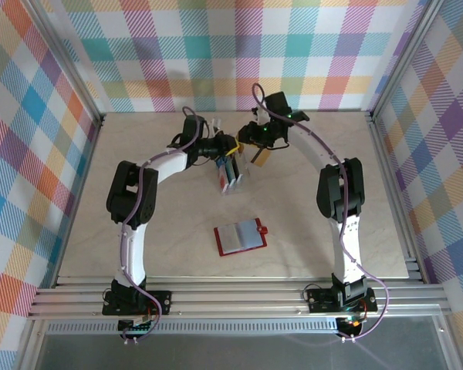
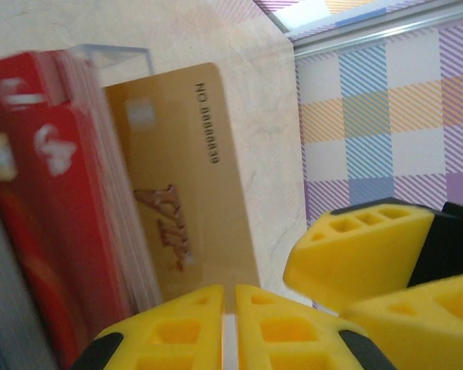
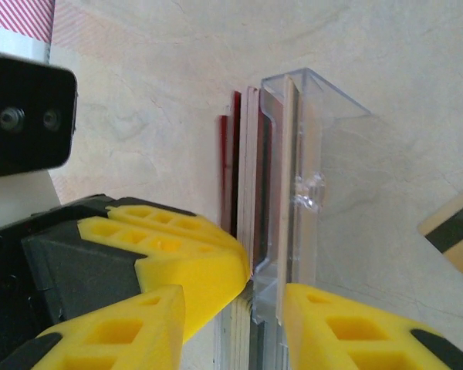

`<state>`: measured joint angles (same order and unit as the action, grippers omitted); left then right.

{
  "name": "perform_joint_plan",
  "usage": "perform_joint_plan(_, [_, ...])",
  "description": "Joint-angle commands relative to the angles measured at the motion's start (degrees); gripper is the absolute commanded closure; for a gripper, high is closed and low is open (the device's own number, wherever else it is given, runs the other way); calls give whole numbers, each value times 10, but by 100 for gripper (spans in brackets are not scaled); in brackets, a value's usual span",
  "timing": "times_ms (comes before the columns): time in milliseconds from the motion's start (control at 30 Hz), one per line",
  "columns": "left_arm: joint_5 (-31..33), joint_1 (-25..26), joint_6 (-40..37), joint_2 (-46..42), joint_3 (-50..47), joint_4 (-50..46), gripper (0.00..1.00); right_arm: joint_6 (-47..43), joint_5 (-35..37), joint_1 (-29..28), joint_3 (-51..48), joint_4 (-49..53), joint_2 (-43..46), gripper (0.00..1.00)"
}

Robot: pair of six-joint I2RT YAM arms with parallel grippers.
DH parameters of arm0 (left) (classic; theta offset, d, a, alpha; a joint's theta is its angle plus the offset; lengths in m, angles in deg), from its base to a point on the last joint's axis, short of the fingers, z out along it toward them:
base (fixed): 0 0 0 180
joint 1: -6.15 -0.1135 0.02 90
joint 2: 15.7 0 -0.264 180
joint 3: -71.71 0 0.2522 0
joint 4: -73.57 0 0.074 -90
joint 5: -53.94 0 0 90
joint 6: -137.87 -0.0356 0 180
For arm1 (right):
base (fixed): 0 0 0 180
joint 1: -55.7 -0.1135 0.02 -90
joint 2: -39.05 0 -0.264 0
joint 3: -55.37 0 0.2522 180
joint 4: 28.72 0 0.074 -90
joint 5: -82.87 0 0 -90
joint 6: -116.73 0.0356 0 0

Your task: Put the credit cards into the card holder

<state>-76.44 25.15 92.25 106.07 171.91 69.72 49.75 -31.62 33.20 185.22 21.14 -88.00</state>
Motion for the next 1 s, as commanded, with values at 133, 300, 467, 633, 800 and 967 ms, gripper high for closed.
perform_joint_plan(133, [3, -23, 27, -95, -85, 48, 88, -27, 57, -18, 57, 51, -44, 62])
perform_joint_plan(300, [9, -23, 21, -140, -122, 55, 87, -38, 102, -27, 68, 65, -52, 63])
perform_joint_plan(467, [17, -21, 20, -172, -165, 72, 85, -51, 141, -39, 93, 88, -67, 64])
perform_joint_plan(633, [24, -20, 9, -191, -196, 76, 85, -53, 138, -42, 100, 91, -69, 76])
perform_joint_plan(800, [38, -14, -16, -200, -211, 57, 84, -54, 157, -50, 90, 88, -49, 76])
perform_joint_plan(967, [49, -9, -32, -201, -232, 56, 82, -54, 173, -51, 87, 89, -33, 66])
